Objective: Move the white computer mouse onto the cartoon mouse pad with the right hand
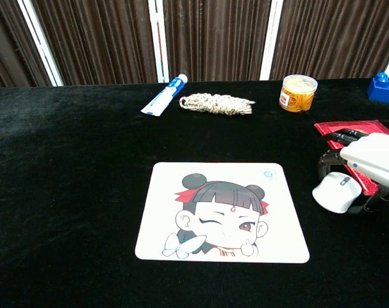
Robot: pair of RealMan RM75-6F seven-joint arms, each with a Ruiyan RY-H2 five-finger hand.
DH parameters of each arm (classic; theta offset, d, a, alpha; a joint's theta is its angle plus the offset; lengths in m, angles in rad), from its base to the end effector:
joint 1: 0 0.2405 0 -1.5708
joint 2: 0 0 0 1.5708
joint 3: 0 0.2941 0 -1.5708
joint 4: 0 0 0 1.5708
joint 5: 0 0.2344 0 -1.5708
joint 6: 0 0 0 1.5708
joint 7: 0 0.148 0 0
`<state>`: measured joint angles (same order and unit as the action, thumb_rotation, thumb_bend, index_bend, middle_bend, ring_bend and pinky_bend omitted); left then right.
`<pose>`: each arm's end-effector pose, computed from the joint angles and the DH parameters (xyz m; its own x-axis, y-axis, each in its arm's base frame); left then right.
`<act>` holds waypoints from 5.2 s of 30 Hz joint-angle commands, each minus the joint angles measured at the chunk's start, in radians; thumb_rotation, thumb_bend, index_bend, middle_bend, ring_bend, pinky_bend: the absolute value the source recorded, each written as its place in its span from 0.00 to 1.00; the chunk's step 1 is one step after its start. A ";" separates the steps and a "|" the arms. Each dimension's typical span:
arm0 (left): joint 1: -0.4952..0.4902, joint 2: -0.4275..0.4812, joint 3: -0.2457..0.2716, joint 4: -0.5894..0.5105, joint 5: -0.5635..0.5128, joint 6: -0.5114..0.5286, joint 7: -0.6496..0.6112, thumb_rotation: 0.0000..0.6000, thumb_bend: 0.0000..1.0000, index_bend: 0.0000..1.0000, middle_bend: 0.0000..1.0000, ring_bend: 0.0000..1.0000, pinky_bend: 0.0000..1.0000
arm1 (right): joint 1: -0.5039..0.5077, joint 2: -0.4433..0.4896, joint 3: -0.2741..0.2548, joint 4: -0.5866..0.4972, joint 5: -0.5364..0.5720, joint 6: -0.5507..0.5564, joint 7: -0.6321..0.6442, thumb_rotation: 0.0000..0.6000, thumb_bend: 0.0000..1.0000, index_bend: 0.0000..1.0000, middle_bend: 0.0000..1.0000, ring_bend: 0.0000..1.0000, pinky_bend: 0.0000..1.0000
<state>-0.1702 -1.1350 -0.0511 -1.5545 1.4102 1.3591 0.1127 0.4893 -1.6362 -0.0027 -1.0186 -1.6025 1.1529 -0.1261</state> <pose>-0.3679 0.2217 0.1429 0.5208 0.0873 0.8492 0.8526 -0.0026 -0.5226 -0.3140 -0.3196 -0.0413 0.6706 -0.0964 0.7355 -0.6853 -0.4602 0.5645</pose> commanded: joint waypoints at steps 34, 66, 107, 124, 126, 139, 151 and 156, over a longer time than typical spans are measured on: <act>0.004 0.000 -0.005 -0.002 -0.009 0.010 0.002 1.00 0.13 0.00 0.00 0.00 0.00 | 0.289 0.046 0.017 -0.133 -0.315 0.040 -0.154 1.00 0.07 0.65 0.55 0.36 0.58; 0.005 0.010 -0.007 -0.016 -0.027 -0.002 -0.009 1.00 0.14 0.00 0.00 0.00 0.00 | 0.392 -0.136 -0.080 0.128 -0.399 0.072 -0.034 1.00 0.07 0.65 0.55 0.36 0.57; 0.002 0.014 -0.009 -0.033 -0.047 -0.016 -0.003 1.00 0.13 0.00 0.00 0.00 0.00 | 0.398 -0.212 -0.175 0.276 -0.428 0.151 0.008 1.00 0.05 0.57 0.38 0.16 0.06; 0.005 0.011 -0.012 -0.030 -0.046 -0.007 -0.007 1.00 0.13 0.00 0.00 0.00 0.00 | 0.386 -0.187 -0.172 0.238 -0.405 0.149 -0.048 1.00 0.03 0.23 0.07 0.00 0.00; 0.005 0.011 -0.012 -0.030 -0.046 -0.007 -0.006 1.00 0.13 0.00 0.00 0.00 0.00 | 0.381 -0.179 -0.170 0.227 -0.399 0.147 -0.065 1.00 0.03 0.23 0.06 0.00 0.00; 0.007 0.011 -0.009 -0.026 -0.025 0.006 -0.018 1.00 0.13 0.00 0.00 0.00 0.00 | 0.226 0.044 -0.052 -0.041 -0.184 0.183 -0.281 1.00 0.03 0.22 0.05 0.00 0.00; 0.007 0.008 -0.005 -0.011 0.001 0.014 -0.048 1.00 0.13 0.00 0.00 0.00 0.00 | -0.051 0.293 0.030 -0.467 0.125 0.331 -0.130 1.00 0.03 0.21 0.00 0.00 0.00; 0.013 0.000 -0.007 -0.003 0.012 0.036 -0.063 1.00 0.14 0.00 0.00 0.00 0.00 | -0.157 0.359 0.027 -0.573 0.197 0.398 -0.062 1.00 0.03 0.19 0.00 0.00 0.00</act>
<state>-0.1594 -1.1322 -0.0578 -1.5606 1.4192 1.3904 0.0544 0.3884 -1.3193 0.0216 -1.5412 -1.4368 1.5100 -0.2246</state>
